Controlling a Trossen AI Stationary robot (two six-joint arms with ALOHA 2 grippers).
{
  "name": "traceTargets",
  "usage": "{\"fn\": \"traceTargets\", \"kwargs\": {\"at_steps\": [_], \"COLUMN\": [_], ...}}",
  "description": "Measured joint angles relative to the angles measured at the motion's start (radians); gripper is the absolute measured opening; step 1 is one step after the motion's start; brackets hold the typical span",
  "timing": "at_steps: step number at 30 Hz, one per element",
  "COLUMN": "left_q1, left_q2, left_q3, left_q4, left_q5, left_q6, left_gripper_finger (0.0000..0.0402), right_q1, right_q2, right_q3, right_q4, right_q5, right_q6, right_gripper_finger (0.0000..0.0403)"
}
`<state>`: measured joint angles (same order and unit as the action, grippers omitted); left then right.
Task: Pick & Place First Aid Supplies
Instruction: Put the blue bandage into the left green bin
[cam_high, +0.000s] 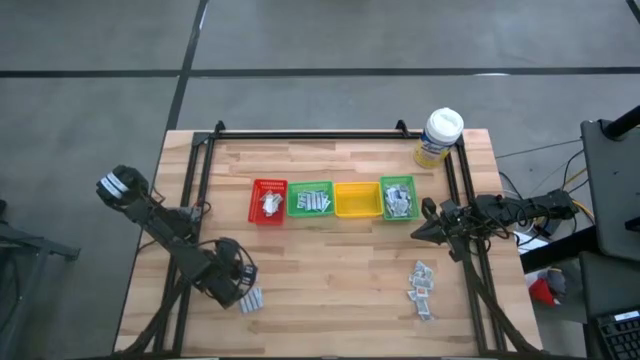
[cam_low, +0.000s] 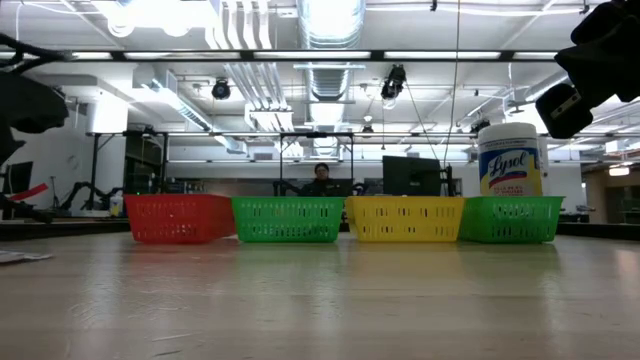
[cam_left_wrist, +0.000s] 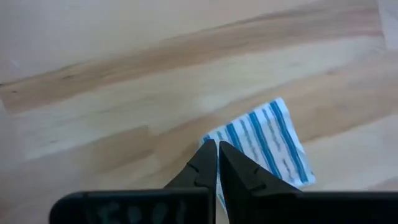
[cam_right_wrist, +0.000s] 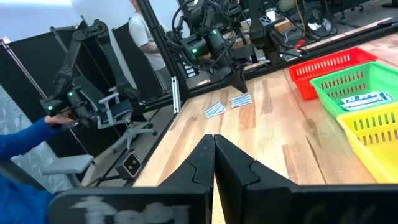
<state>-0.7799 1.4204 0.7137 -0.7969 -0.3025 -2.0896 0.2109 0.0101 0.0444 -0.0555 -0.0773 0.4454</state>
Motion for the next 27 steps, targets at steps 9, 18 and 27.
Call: {"fn": "traceTargets", "kwargs": {"at_steps": [9,18,27], "left_q1": [0.0,0.0,0.0], "left_q2": [-0.001,-0.001,-0.001], "left_q3": [0.019,0.016,-0.016], "left_q4": [0.003,-0.008,0.009], "left_q5": [0.015,0.021,0.021], "left_q6": [0.041,0.054,0.014], "left_gripper_finger": [0.0019,0.009,0.0152], "right_q1": [0.0,0.0,0.0], "right_q2": [0.0,0.0,0.0], "right_q3": [0.0,0.0,0.0], "right_q4": [0.0,0.0,0.0], "right_q5": [0.0,0.0,0.0], "right_q6": [0.0,0.0,0.0], "right_gripper_finger": [0.0008,0.0008,0.0008]}}
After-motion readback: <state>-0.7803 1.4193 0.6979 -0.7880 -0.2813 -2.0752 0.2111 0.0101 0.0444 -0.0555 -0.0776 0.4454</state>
